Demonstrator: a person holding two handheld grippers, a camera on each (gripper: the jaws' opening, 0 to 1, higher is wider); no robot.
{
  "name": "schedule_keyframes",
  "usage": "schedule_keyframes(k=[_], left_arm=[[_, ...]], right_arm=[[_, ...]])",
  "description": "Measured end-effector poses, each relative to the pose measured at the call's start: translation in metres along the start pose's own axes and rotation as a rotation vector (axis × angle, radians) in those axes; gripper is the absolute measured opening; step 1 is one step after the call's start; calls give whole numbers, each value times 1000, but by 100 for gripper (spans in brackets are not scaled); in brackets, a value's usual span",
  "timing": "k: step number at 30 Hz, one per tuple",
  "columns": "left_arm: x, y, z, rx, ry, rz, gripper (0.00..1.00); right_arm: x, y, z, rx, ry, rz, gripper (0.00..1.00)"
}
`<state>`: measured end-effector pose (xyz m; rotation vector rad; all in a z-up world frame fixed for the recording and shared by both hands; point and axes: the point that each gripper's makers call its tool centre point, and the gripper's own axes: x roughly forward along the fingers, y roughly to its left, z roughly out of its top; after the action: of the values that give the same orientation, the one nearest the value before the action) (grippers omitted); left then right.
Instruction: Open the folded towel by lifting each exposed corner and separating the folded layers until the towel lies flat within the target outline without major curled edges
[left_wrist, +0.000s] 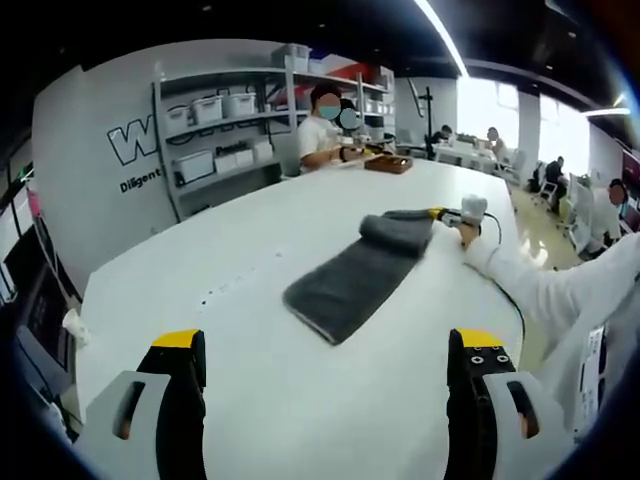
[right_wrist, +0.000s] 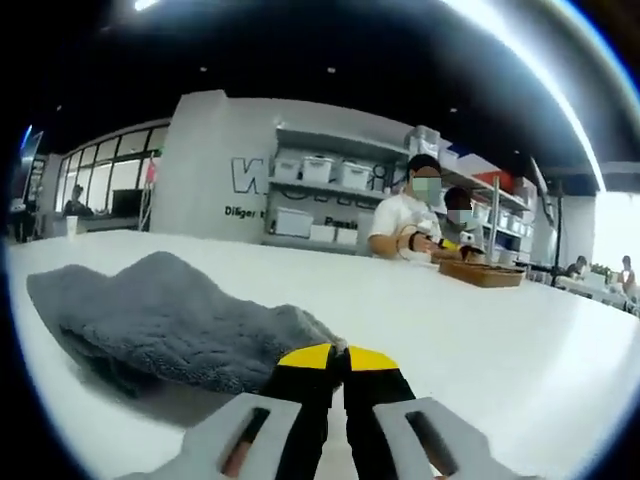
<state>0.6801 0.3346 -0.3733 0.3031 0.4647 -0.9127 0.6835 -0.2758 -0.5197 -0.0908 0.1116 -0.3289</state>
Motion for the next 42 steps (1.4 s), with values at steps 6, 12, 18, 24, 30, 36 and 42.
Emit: schedule_keyframes(k=[6, 12, 18, 24, 30, 36, 42], left_arm=[[2, 0, -1, -4, 4, 3, 100], [6, 0, -2, -4, 17, 9, 100], [11, -1, 1, -1, 20, 8, 100], [13, -2, 2, 3, 24, -5, 100], [14, 0, 4, 3, 27, -4, 100], [16, 0, 2, 1, 36, -2, 100], [20, -5, 0, 4, 41, -4, 100]], right_arm=[[2, -14, -2, 3, -5, 1, 0], [3, -46, -7, 11, 3, -40, 0], [3, -77, -13, 25, 20, -96, 0], [2, -109, -22, 29, 50, -149, 0], [-3, -131, -28, 36, 68, -195, 0], [-6, -155, -34, 33, 93, -247, 0], [-3, -178, -38, 12, 113, -273, 0]])
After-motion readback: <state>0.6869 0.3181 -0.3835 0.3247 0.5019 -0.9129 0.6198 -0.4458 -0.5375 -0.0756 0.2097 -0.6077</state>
